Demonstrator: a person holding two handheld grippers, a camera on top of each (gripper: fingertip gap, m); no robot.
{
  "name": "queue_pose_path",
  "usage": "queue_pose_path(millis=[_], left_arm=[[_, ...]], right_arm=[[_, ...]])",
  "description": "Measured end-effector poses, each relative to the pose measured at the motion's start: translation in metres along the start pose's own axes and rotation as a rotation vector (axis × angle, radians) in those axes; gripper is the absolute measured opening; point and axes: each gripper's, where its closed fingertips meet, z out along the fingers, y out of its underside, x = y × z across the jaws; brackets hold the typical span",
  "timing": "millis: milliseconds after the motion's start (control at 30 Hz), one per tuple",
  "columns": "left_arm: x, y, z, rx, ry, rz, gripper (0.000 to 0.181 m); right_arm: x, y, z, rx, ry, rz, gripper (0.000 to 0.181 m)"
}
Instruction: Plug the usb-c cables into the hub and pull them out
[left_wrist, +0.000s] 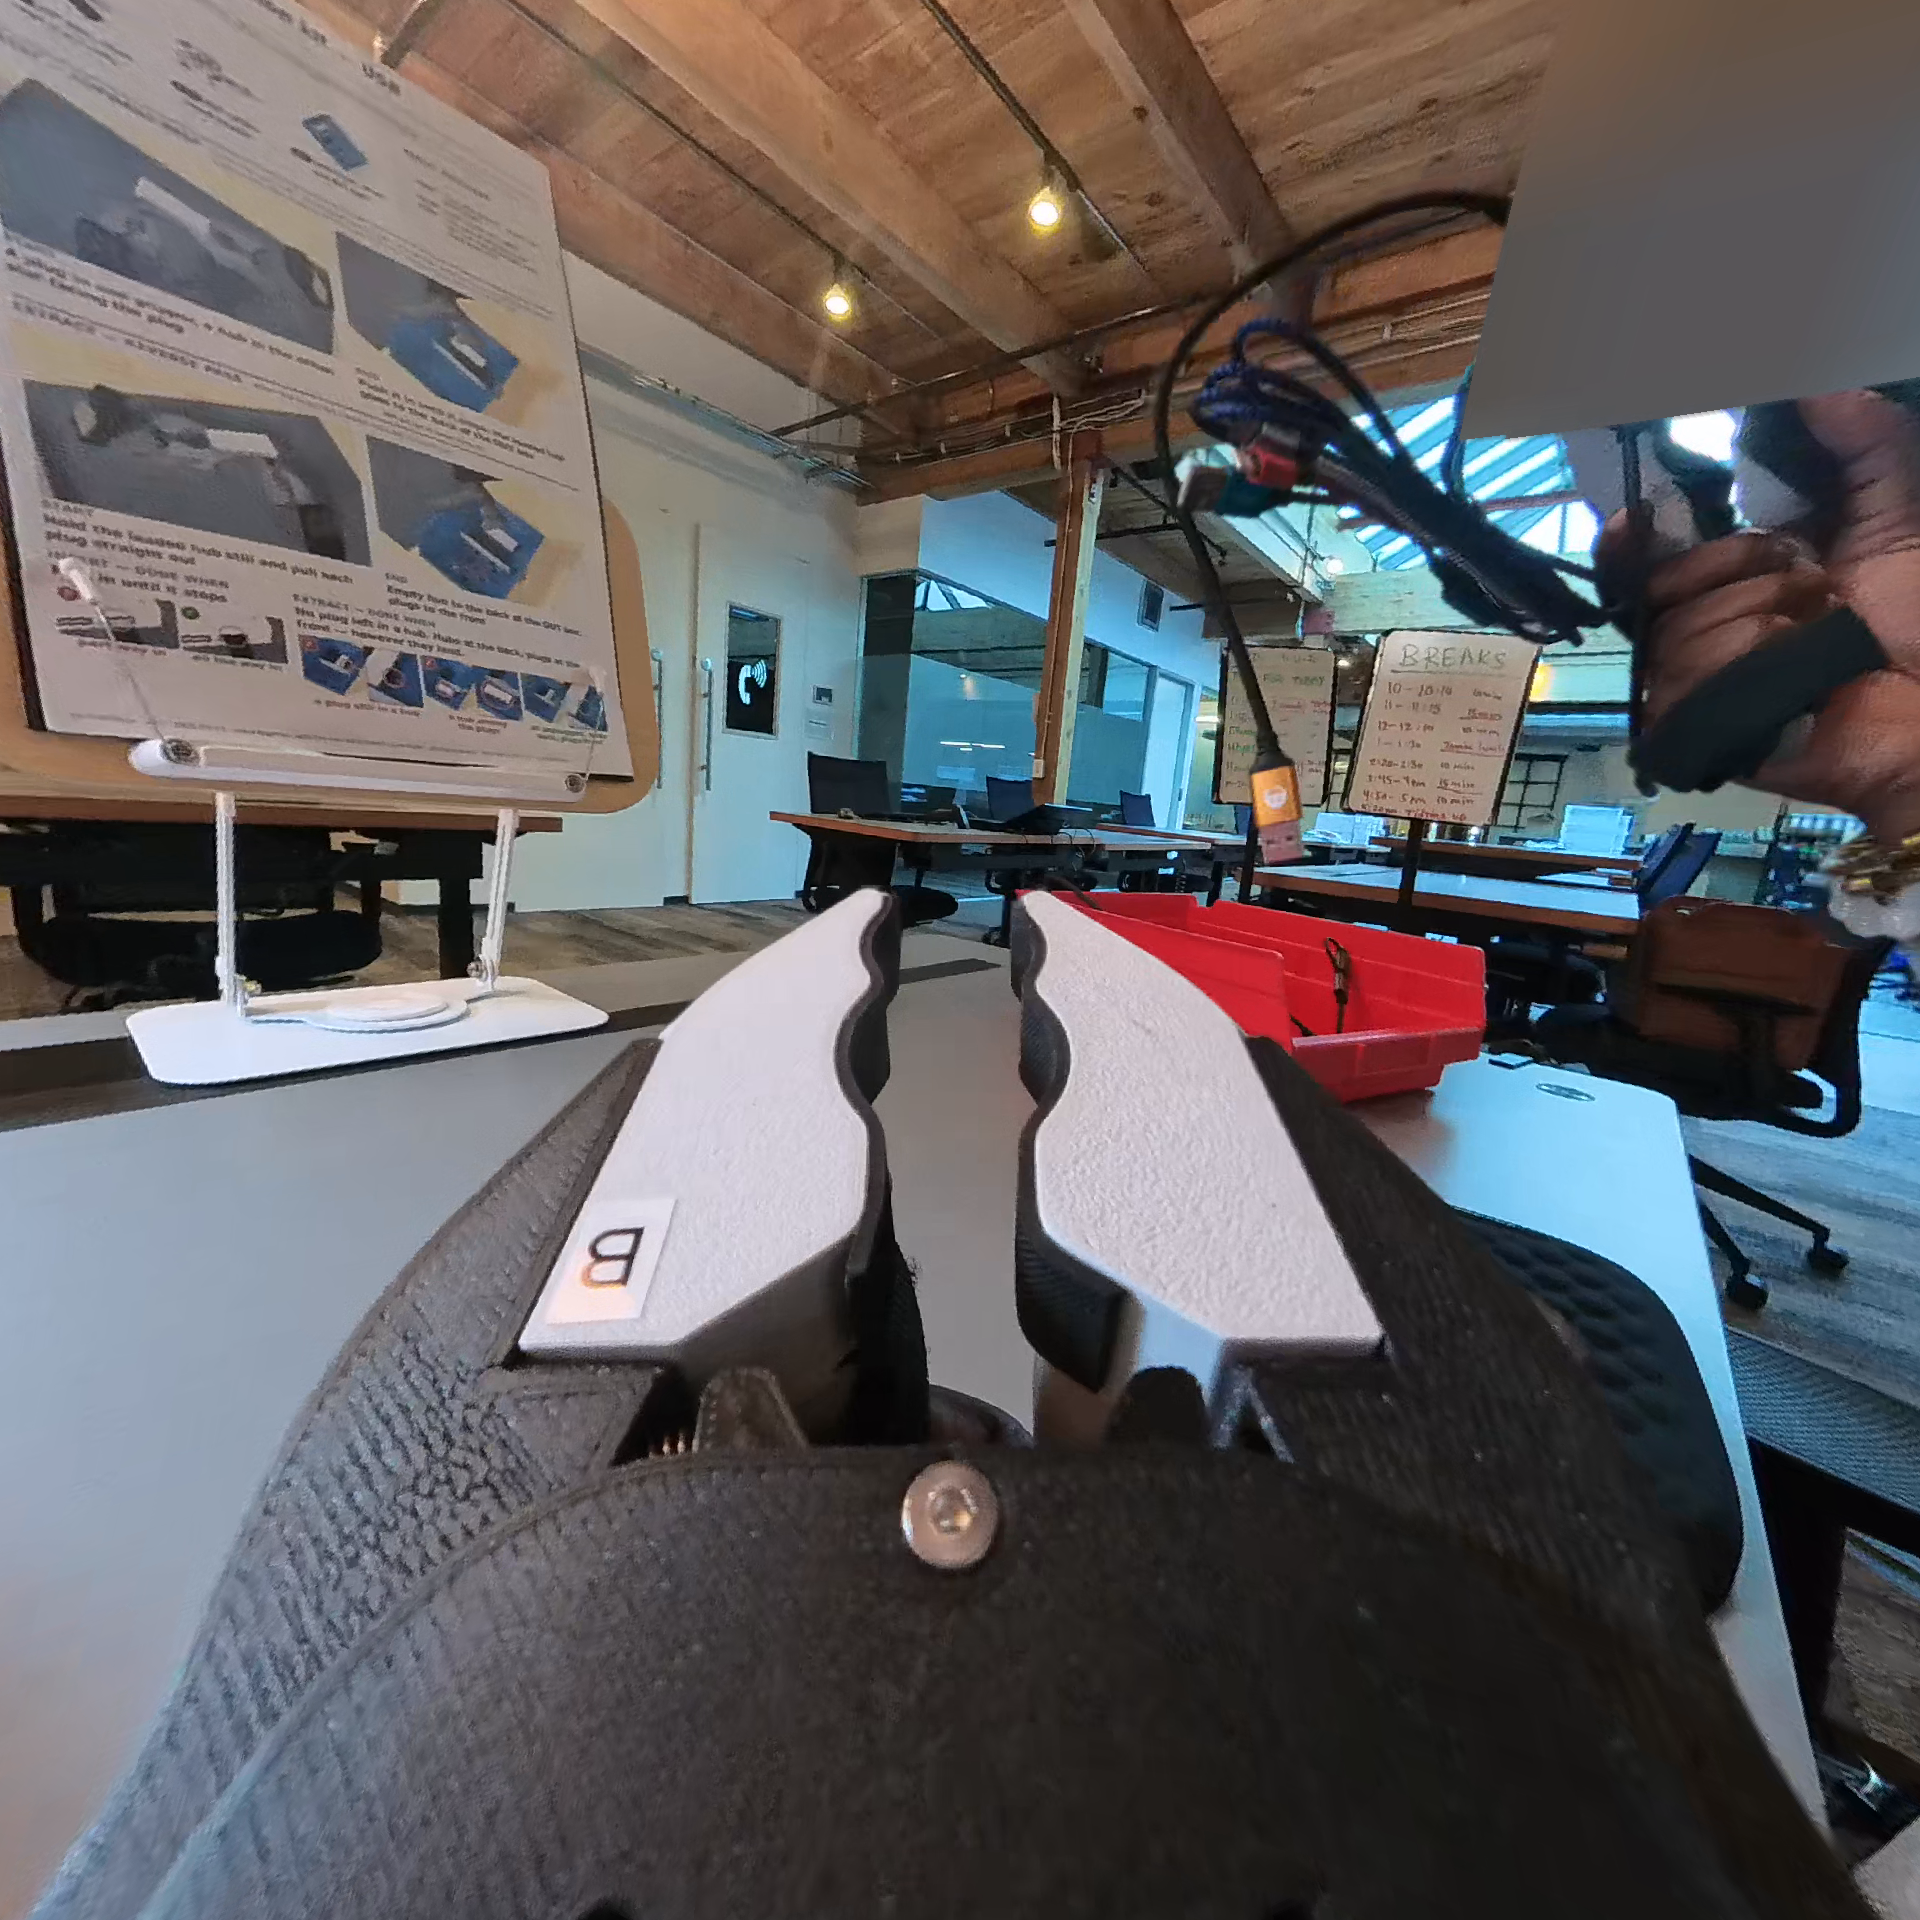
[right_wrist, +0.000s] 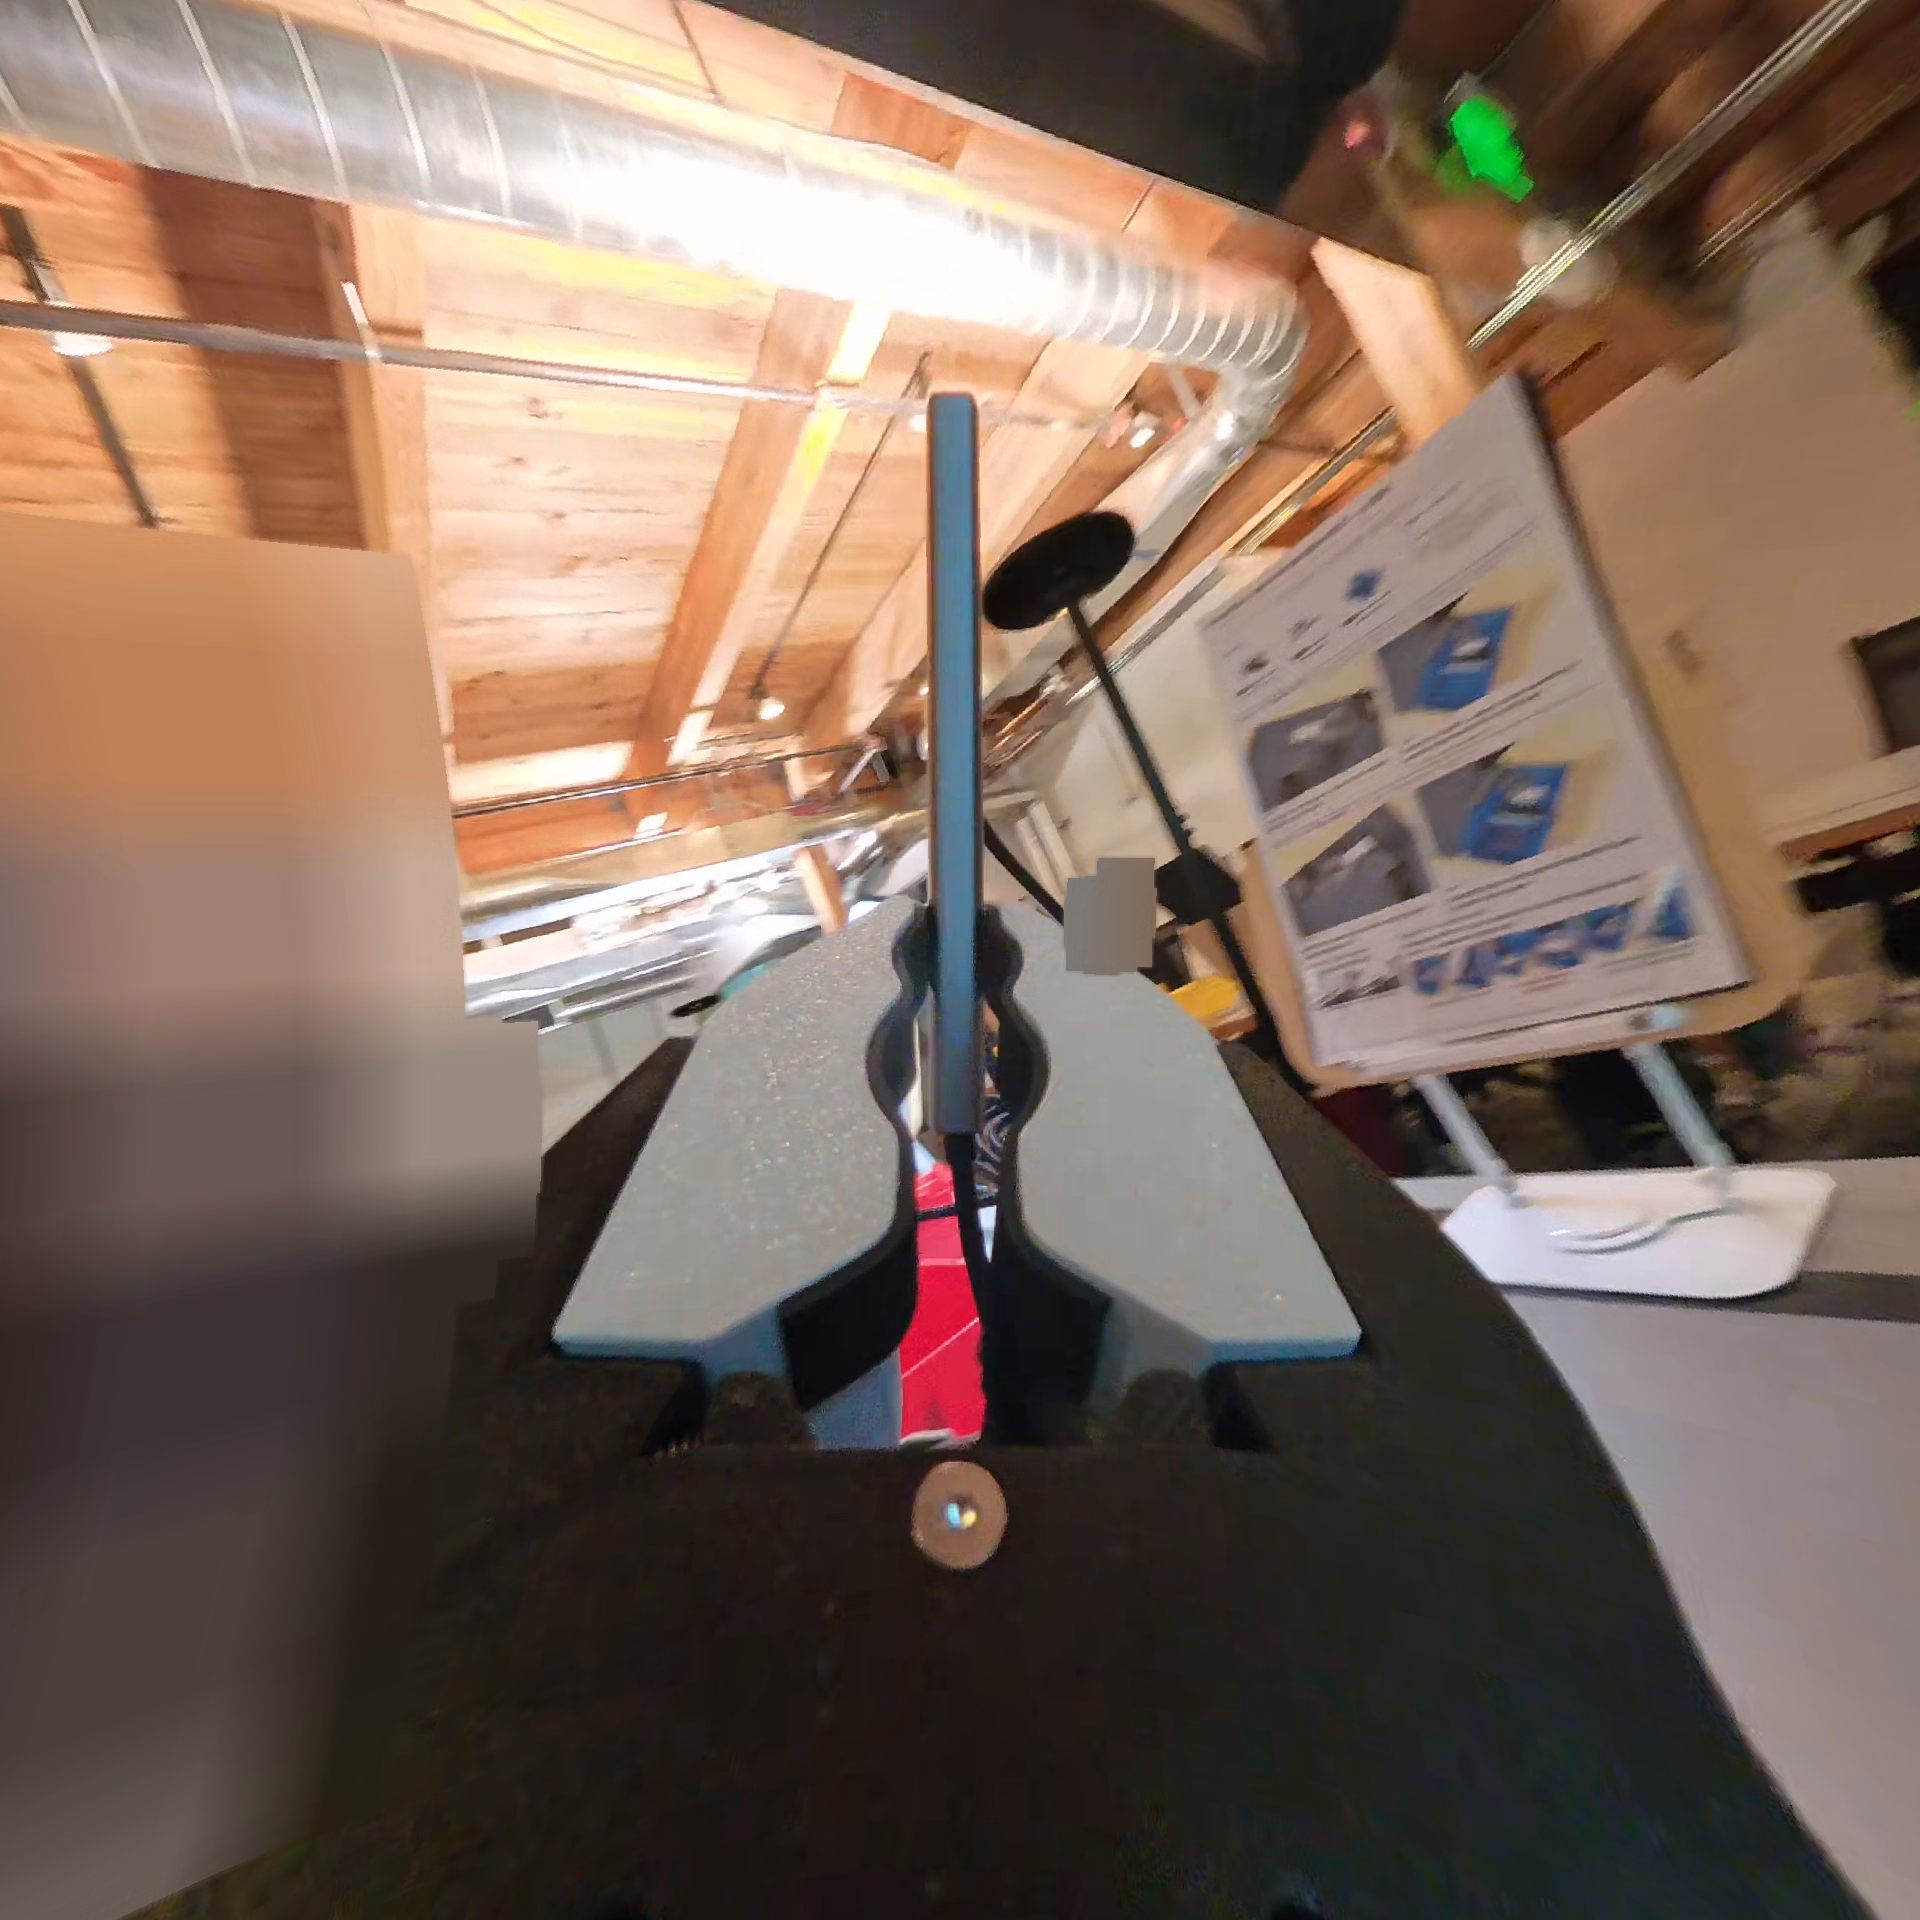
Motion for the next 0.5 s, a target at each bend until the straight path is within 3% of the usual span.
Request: queue_pose_path(millis=[300,500], left_arm=[[0.003,0.003,0.001,-0.012,0.023,-0.01,0.02],[0.004,0.003,0.001,-0.014,0.03,-0.015,0.02]], right_arm=[[0.041,-0.091,-0.02,0.17,0.183,-0.291,0.008],[0.127,-0.114,-0.055,0.18,0.552,-0.592,0.009]])
